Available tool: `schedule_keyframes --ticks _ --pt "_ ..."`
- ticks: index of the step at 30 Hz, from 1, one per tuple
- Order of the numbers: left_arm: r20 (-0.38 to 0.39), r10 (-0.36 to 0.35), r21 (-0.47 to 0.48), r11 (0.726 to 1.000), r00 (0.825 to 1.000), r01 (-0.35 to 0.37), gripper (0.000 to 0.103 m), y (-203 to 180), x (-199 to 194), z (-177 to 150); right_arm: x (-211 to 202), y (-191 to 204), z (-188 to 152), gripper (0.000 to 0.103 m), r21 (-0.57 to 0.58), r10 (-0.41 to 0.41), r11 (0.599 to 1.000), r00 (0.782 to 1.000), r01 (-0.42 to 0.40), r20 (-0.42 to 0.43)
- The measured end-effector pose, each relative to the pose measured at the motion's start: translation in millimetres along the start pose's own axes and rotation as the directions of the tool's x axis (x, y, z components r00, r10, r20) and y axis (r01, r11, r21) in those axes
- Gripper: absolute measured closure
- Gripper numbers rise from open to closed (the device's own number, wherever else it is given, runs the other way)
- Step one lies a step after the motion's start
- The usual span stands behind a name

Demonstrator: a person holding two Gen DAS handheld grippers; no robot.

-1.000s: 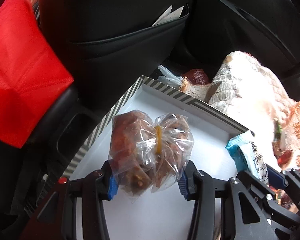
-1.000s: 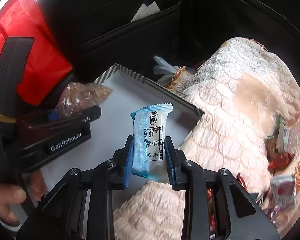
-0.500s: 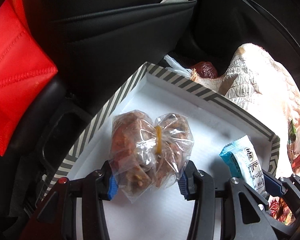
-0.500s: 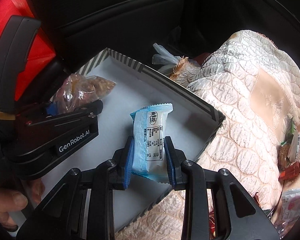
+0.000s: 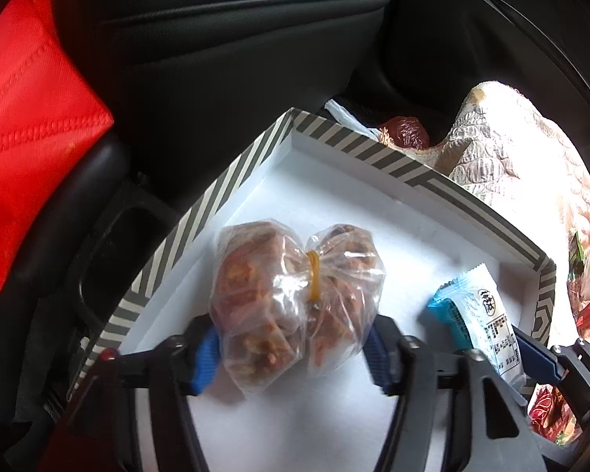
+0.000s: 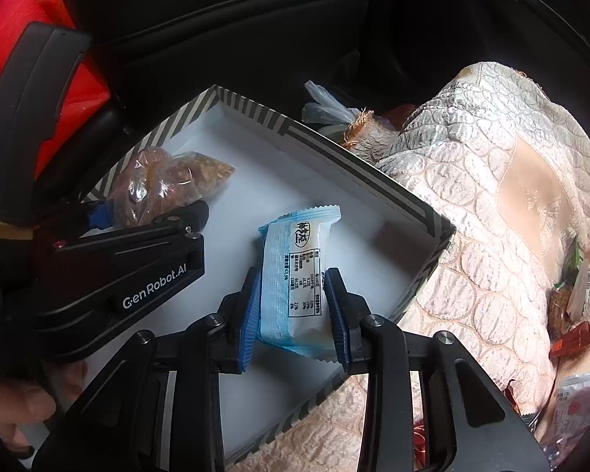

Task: Organize snacks
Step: 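Carry both snacks into the white tray and open both tools, then return both tools to the snacks on the cloth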

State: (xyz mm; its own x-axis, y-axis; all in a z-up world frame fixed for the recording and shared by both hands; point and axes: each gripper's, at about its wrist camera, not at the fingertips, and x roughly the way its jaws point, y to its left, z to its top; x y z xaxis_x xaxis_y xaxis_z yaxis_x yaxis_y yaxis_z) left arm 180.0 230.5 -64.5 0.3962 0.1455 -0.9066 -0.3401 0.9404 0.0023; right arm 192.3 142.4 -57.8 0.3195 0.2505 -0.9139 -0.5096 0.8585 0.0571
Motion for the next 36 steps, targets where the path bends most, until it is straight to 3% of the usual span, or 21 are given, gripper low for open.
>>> schedule_keyframes --ticks 1,2,5,10,17,24,36 --pt "0.001 -0.005 -0.004 1.000 1.000 0.005 0.031 0.8 -0.5 -0.6 -0.5 0.1 -0.4 0.068 -0.001 0.002 1.000 1.000 -0.002 0.001" --pt "0.004 -0.004 -0.008 1.000 1.000 0.004 0.031 1.6 -1.6 -1.2 -1.8 0.4 -1.5 0.058 -0.003 0.008 1.000 1.000 -0.008 0.001" --pt "0.008 -0.003 -0.013 1.000 1.000 0.003 0.029 4.0 -5.3 -2.1 -8.7 0.7 -5.6 0.051 -0.007 0.035 0.999 0.999 -0.035 0.011" --pt "0.025 0.003 -0.013 1.000 1.000 -0.003 0.028 6.5 -17.4 -6.4 -27.5 -3.1 -15.3 0.051 0.014 0.042 0.999 0.999 -0.043 0.028" --pt "0.130 0.041 -0.003 0.999 0.991 -0.041 0.014 1.5 -51.5 -16.7 -67.3 -17.1 -42.2 0.051 0.050 0.060 0.997 0.995 -0.064 0.080" --pt "0.166 -0.028 0.057 0.998 0.986 0.019 0.008 -19.4 -86.0 -39.0 -106.0 -44.4 -76.6 0.051 0.094 -0.009 0.996 0.993 -0.002 0.118" --pt "0.114 -0.152 0.178 0.975 0.982 0.131 0.008 -75.8 -119.9 -84.6 -157.7 -118.5 -145.5 0.051 0.259 -0.121 0.962 0.984 0.084 0.131"
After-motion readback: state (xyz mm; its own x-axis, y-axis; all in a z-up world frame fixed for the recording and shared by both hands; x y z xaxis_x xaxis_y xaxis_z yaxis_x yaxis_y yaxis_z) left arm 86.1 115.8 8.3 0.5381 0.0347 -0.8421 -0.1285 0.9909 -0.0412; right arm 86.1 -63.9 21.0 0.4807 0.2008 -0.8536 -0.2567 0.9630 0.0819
